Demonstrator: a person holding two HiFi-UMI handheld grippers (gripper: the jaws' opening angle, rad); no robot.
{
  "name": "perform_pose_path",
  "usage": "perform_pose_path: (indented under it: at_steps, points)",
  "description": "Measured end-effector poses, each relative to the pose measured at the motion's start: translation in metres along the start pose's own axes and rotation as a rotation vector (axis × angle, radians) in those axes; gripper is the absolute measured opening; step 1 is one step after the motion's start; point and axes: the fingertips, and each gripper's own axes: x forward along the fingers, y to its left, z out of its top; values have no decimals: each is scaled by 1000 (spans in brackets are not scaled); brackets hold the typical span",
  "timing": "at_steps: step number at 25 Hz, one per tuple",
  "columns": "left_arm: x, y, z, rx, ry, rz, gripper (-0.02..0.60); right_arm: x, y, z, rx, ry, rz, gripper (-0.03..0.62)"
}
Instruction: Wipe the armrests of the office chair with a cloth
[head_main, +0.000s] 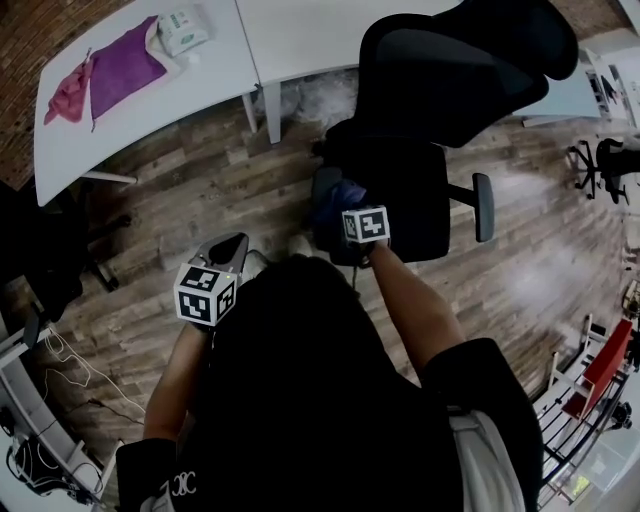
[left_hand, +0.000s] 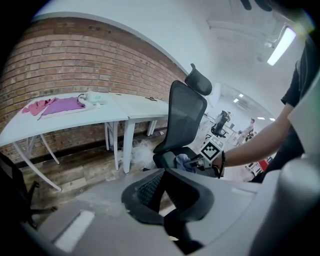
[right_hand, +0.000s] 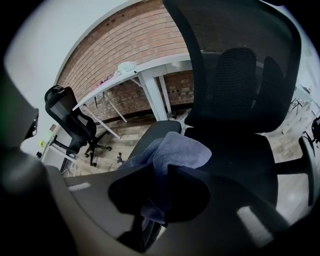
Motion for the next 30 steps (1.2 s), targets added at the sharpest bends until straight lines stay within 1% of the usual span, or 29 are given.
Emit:
perform_pose_path:
  at_steps: [6,12,15,19,22,24,26,30]
  points:
    - [4,5,3,9,0,-29,6,-13,33,-40,14,8,73,75]
    - [8,5,3,14,7,-57,6,-23,59,-79,-81,71,141,75]
    - [10,3,2,19,14,-67,6,-24,61,-84,-109,111,160,75]
    - [8,5,0,9,14,-51,6,-16,62,-61,-167,108,185,75]
    - [5,10,-2,-9,9,-23,6,-7,56,-39,-180,112,149,75]
    - [1,12,-4,-19,11,-4,6,2,50,-19,-191,90,120,75]
    - [-6,13,-8,-37,17,14,6,11,48,3,-200,63,115,75]
    - [-14,15,-14,-71,37,52,6,23,39,38,-184,41,124,75]
